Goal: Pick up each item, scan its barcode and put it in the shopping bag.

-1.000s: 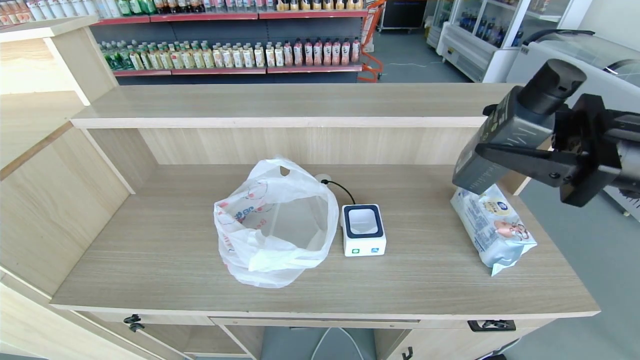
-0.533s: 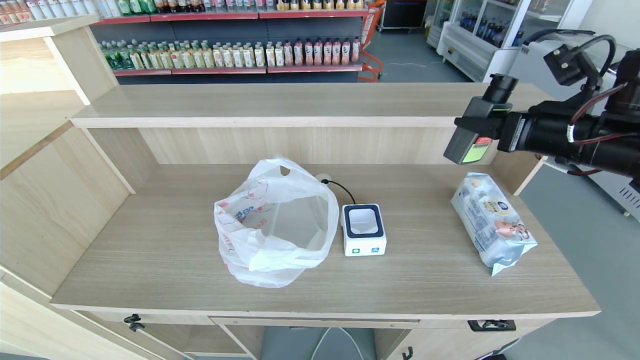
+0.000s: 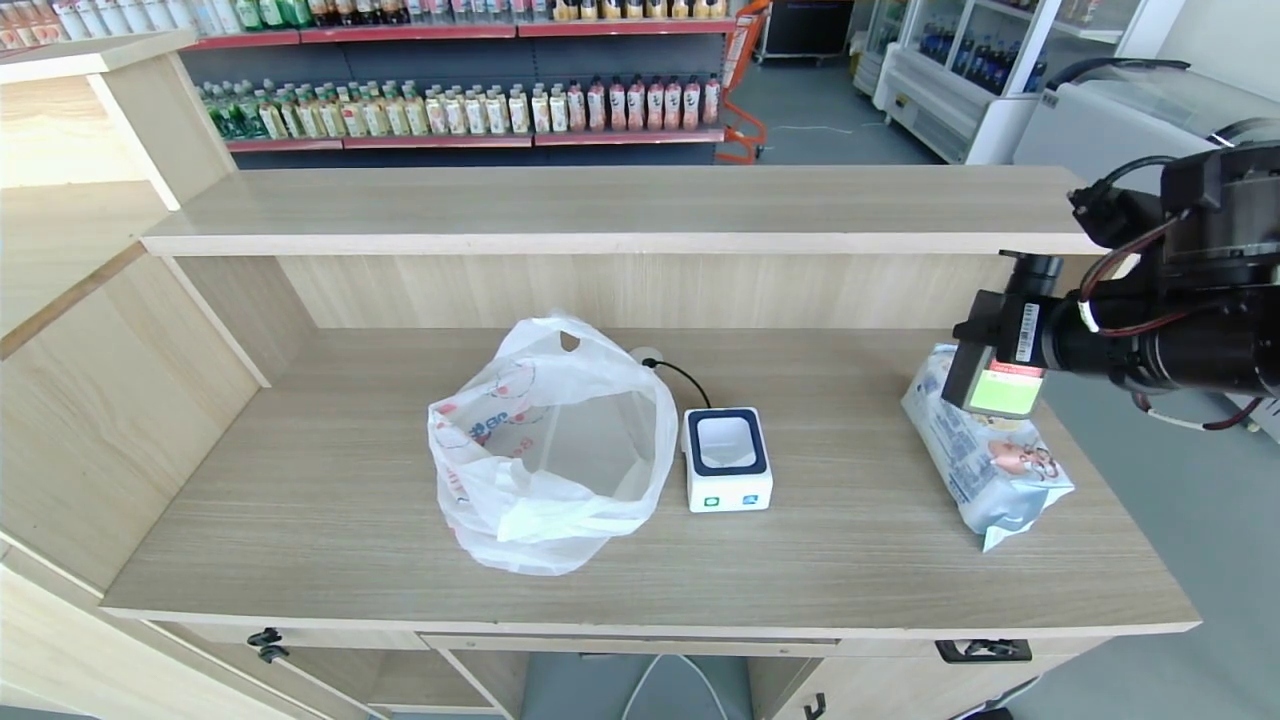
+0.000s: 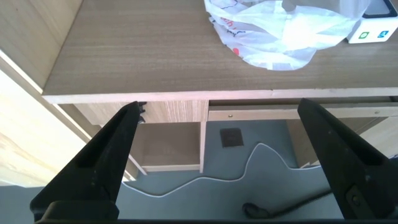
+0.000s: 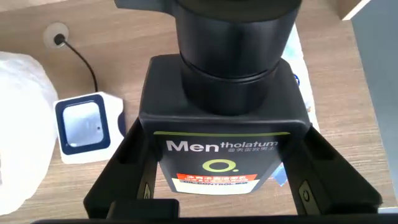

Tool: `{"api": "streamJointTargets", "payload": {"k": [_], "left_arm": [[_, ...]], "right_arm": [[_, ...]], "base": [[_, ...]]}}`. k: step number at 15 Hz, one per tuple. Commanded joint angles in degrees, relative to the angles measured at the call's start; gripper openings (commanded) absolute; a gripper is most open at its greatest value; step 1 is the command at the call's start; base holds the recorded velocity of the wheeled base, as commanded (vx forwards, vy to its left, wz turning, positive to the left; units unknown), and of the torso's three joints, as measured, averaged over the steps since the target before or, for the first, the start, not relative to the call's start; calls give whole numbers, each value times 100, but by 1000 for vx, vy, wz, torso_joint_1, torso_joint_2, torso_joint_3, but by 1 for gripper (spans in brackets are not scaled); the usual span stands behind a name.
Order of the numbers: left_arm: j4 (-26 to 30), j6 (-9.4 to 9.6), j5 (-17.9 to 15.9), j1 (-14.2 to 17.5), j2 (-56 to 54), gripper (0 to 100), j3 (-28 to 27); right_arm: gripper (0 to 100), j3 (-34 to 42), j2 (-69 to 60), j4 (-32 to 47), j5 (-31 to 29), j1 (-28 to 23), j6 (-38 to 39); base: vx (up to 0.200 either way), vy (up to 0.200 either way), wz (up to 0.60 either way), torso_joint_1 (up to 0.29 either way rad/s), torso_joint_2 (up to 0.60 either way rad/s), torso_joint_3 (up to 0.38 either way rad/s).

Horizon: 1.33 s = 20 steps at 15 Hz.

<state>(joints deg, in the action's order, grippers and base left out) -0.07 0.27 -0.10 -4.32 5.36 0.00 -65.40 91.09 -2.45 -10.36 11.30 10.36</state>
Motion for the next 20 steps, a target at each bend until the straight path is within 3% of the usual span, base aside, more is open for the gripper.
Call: {"api": "streamJointTargets", "payload": {"k": [1, 6, 10, 12, 16, 20], "left_arm": [[-1, 0, 1, 1, 9, 100, 0], [-1, 0, 1, 1, 9, 100, 0], [-1, 0, 1, 1, 9, 100, 0], [-1, 0, 1, 1, 9, 100, 0], [-1, 0, 1, 1, 9, 100, 0], [-1, 0, 1, 1, 9, 100, 0]], "right_arm": [[0, -52, 41, 78, -344, 223, 1], [0, -25, 5, 78, -335, 206, -43], [0, -34, 58, 87, -221, 215, -307], [0, -43, 93, 69, 69, 180, -342], [0, 151, 137, 69, 1370, -330, -324], [0, 195, 410, 43, 1766, -629, -192]], "base": [[0, 0, 0, 0, 0, 0], [0, 0, 0, 0, 0, 0], [0, 0, 600, 2, 1, 1], [0, 0, 600, 5, 2, -5], [0, 0, 0, 0, 0, 0], [0, 0, 0, 0, 0, 0]]}}
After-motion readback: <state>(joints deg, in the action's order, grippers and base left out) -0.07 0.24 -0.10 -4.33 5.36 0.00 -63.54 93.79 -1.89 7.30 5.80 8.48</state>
